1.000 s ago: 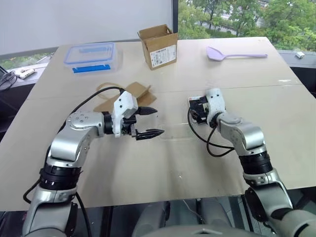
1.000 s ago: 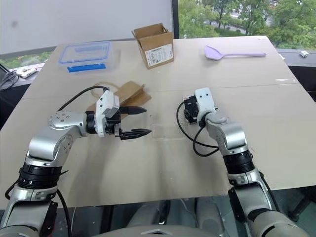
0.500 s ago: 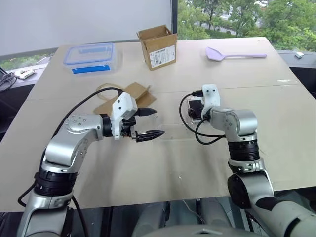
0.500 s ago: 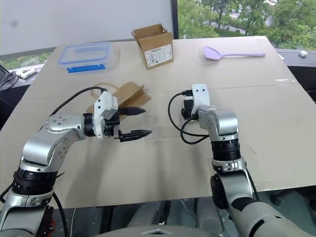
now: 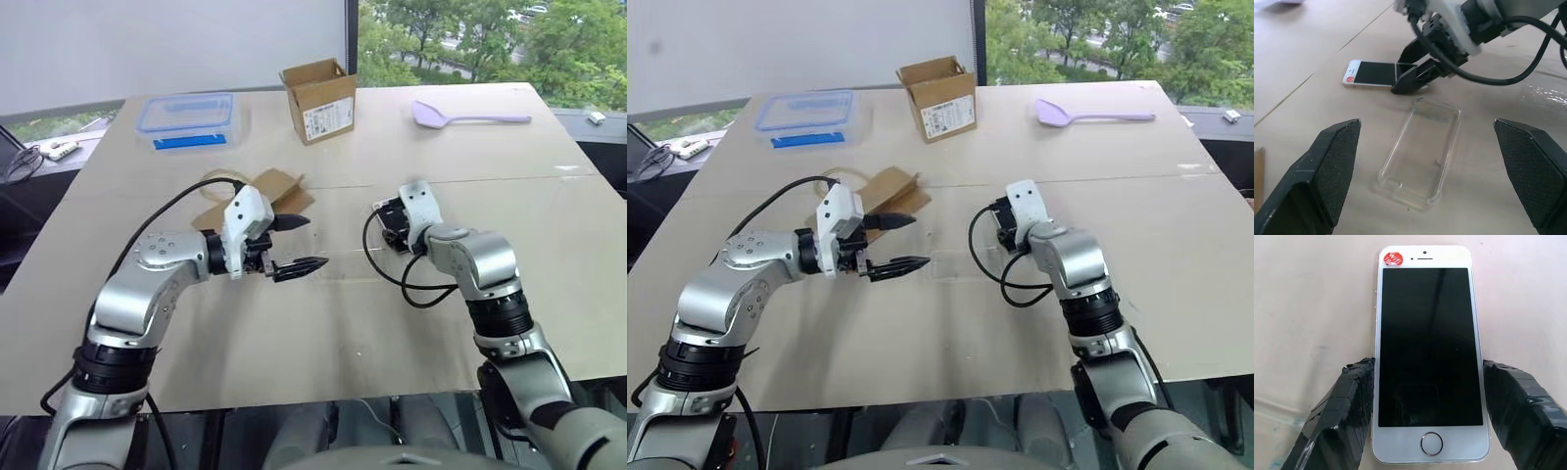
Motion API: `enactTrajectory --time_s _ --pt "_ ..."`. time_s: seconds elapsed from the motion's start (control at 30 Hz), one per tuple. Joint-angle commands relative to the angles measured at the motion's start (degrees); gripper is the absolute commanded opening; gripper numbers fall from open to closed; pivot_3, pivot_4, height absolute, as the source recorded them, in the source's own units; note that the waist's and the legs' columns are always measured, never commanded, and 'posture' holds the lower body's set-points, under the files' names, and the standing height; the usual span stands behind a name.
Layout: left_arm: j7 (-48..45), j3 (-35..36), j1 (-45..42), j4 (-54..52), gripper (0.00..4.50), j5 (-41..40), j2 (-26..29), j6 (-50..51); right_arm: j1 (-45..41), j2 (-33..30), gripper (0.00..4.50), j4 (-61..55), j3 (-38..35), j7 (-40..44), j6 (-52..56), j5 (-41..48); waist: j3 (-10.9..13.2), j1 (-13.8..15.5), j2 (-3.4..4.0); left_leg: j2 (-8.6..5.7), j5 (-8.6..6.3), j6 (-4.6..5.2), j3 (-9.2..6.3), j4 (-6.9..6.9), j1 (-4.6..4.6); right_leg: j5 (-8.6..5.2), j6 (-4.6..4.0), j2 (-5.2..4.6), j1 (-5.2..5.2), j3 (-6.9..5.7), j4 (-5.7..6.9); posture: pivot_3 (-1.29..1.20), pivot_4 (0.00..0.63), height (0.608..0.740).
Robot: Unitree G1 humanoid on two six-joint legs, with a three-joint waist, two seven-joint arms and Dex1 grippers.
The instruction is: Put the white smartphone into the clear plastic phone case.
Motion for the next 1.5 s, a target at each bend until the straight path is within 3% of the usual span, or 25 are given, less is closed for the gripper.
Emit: enactTrajectory --time_s 0.03,0.17,0.23,0.4,0.63,1.03,1.5 --pt "1.02 0.38 0.7 -3.02 4.5 -0.39 0.03 -0.7 2.69 -3.84 2.93 1.49 1.27 3.18 -0.73 -0.51 0.0 0.27 0.0 0.0 0.0 0.0 0.0 0.0 -0.01 0.0 0.0 -0.01 0.0 -0.01 0.0 0.0 0.15 0.74" --pt "3.09 1.72 2.36 -2.81 4.5 0.59 0.23 -1.78 2.31 -10.8 2.93 -2.9 0.03 12.6 -15.52 0.85 0.11 0.7 0.1 -0.09 -0.01 0.02 -0.02 0.02 -0.09 0.0 0.01 -0.1 -0.01 -0.06 -0.06 0.0 0.15 0.74" --pt "3.44 1.84 3.44 -2.23 4.5 1.17 0.77 -2.23 0.93 -14.03 2.93 -4.64 -0.9 18.88 -16.25 4.08 0.24 0.52 0.19 -0.1 -0.01 0.02 -0.01 0.02 -0.14 0.0 0.01 -0.11 -0.07 -0.05 -0.05 0.0 0.15 0.74" --pt "3.19 1.46 5.81 -0.69 4.5 2.02 1.23 -3.21 -3.42 -23.28 2.93 -5.77 4.92 37.48 -25.42 6.25 0.59 -0.55 0.55 0.0 -0.01 0.02 0.07 -0.08 -0.2 0.0 0.01 -0.09 -0.15 0.03 -0.04 0.0 0.15 0.74" --pt "2.63 2.14 8.34 0.21 4.5 3.53 2.04 -5.61 -10.97 -27.13 2.93 0.25 16.29 54.01 -31.78 2.32 0.66 -0.16 0.49 0.05 -0.01 0.02 0.07 -0.05 -0.23 0.0 0.0 -0.06 -0.14 0.0 -0.12 0.0 0.15 0.74" --pt "-0.14 5.76 14.73 1.94 4.5 2.79 3.67 -11.66 -13.86 -25.59 2.93 5.84 26.35 62.35 -43.94 -9.12 0.7 0.09 0.49 0.01 -0.01 0.01 -0.04 -0.04 -0.41 0.0 -0.01 -0.14 -0.29 -0.1 -0.14 0.0 0.15 0.74" --pt "-2.93 6.35 16.64 4.84 4.5 1.27 2.87 -14.49 -12.28 -24.46 2.92 4.34 26.32 66.08 -43.95 -13.23 0.7 0.04 0.5 0.01 -0.01 0.01 -0.05 -0.01 -0.57 0.0 -0.01 -0.13 -0.45 -0.11 -0.12 0.0 0.15 0.74"
